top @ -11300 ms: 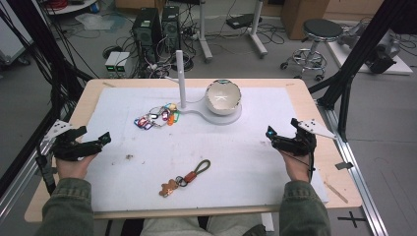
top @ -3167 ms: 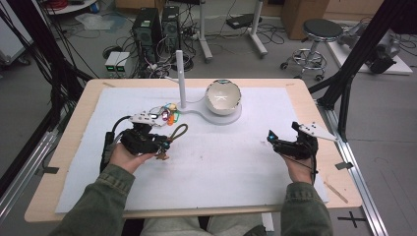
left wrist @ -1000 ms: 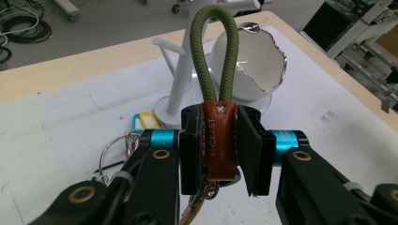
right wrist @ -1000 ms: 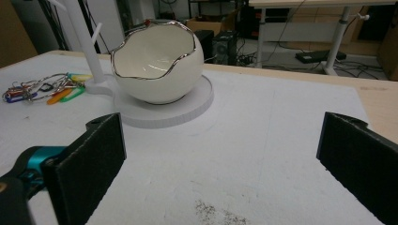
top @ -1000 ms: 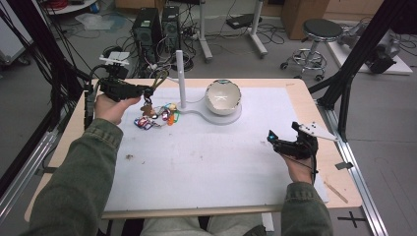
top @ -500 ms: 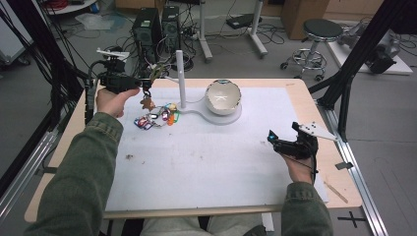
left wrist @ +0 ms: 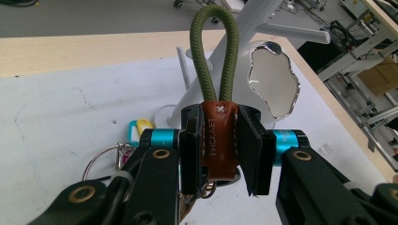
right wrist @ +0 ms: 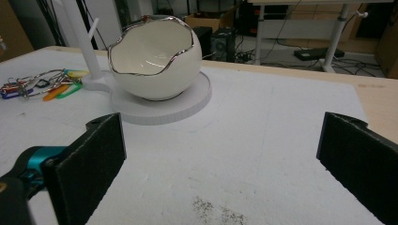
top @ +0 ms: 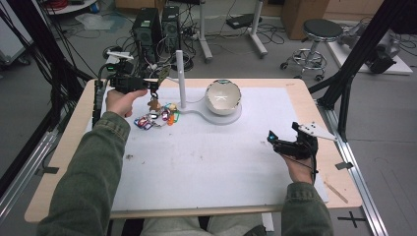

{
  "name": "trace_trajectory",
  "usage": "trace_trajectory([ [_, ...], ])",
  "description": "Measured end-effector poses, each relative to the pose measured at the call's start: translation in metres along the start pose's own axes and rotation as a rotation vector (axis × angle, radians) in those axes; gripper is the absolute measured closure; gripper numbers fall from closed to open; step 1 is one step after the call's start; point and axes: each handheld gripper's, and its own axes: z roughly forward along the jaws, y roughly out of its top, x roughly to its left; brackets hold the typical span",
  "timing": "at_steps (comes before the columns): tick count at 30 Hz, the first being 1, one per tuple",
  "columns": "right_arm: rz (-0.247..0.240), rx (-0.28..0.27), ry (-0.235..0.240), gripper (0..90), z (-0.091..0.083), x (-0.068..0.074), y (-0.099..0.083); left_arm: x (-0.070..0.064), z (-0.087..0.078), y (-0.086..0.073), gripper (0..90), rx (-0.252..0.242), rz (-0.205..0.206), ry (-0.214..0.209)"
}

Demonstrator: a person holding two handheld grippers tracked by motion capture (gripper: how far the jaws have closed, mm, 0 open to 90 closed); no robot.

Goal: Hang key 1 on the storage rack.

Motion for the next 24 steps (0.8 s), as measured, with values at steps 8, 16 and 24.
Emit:
trace_trajectory([
  [8, 0.0, 0.001, -0.002, 0.8, -0.001, 0.0, 0.0, 0.008, 0.003, 0.0, 71.2, 0.0, -0.031, 0.015],
  [16, 0.007, -0.003, -0.003, 0.8, -0.002, -0.001, -0.001, 0.011, 0.013, -0.002, 71.2, 0.029, -0.031, 0.01],
  [24, 0.002, -0.002, -0.007, 0.8, -0.002, -0.001, -0.001, 0.011, 0.025, -0.005, 71.2, 0.051, -0.04, 0.01],
])
